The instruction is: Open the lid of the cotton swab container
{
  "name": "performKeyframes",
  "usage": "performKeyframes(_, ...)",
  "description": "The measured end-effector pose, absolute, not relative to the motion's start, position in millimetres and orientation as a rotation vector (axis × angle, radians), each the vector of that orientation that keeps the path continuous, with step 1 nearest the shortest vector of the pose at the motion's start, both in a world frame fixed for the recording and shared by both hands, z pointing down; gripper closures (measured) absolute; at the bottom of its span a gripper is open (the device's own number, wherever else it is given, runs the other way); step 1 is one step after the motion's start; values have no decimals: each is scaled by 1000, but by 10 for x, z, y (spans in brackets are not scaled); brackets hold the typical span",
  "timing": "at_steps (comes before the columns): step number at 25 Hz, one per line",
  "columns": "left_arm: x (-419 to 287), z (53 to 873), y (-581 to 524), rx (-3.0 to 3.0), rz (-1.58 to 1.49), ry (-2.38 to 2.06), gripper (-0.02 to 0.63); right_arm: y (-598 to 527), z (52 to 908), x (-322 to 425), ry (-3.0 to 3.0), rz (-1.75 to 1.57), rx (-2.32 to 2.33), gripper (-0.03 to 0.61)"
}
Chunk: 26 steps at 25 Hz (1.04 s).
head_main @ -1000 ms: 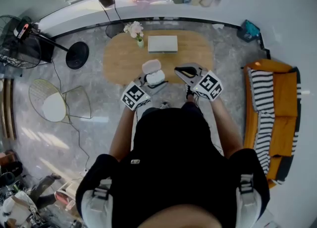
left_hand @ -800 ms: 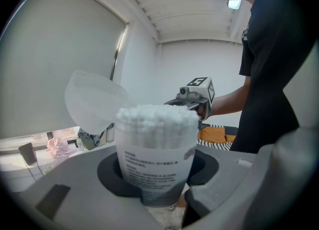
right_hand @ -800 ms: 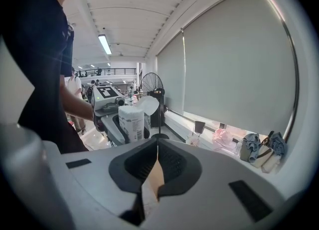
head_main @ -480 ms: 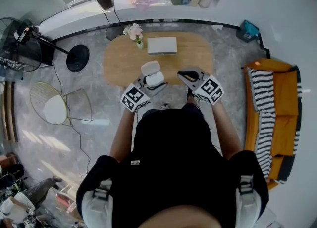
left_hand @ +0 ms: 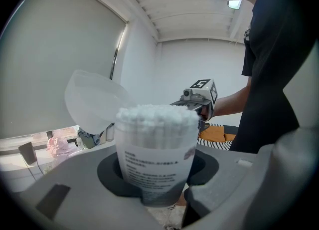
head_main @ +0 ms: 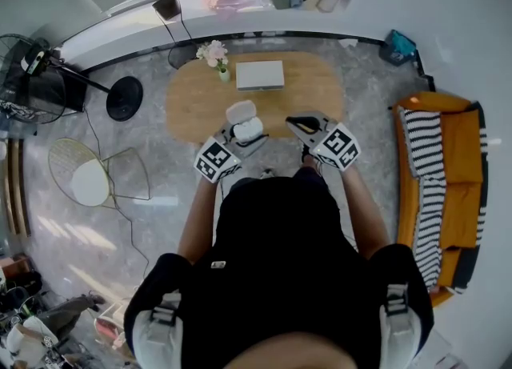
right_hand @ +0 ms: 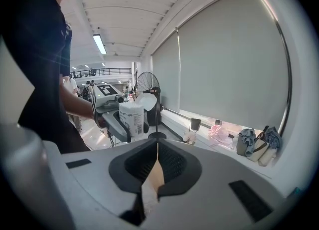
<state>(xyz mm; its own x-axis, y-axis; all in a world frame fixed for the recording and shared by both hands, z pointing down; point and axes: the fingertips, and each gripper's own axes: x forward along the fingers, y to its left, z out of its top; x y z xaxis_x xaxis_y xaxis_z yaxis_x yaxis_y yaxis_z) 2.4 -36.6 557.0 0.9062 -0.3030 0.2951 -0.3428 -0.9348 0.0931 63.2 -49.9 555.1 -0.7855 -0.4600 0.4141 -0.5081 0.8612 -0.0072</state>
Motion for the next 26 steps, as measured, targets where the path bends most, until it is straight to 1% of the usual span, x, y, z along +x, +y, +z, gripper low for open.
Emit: performKeyframes(26, -136, 5548, -427, 2913, 429, -492, 416, -540, 5557, 424, -2569, 194, 672, 578)
